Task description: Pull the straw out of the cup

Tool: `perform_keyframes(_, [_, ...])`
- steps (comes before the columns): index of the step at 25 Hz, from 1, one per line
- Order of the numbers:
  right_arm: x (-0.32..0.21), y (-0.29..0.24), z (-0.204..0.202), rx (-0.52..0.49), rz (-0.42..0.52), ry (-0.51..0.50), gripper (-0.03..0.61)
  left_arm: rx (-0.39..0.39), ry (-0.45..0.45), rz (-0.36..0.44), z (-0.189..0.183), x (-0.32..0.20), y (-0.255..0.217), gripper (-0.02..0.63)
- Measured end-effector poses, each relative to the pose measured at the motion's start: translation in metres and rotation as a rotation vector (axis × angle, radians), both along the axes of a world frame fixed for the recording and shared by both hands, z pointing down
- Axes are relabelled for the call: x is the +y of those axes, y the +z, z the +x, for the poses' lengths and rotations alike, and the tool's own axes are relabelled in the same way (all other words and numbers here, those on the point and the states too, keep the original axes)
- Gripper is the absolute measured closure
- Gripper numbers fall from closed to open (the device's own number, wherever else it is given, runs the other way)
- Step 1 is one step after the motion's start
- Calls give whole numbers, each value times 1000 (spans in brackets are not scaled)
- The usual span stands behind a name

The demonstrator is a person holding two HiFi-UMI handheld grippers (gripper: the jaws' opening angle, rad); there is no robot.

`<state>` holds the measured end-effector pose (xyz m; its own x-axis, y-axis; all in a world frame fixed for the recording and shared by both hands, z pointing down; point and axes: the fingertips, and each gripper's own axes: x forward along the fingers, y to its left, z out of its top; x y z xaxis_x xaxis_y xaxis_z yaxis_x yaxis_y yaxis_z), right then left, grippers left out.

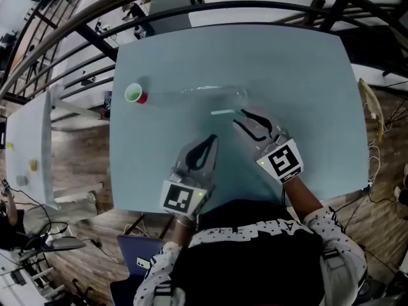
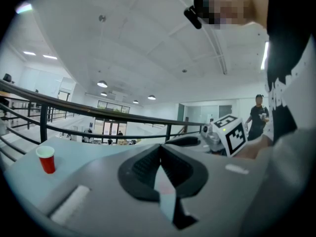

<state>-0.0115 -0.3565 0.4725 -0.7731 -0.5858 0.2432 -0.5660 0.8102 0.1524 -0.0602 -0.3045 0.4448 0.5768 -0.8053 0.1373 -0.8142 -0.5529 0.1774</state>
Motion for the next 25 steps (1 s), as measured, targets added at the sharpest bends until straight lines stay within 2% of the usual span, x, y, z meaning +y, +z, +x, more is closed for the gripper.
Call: perform_keyframes(25, [-26,41,-7,95,-54,15,463,14,-17,-29,-10,-10,13,624])
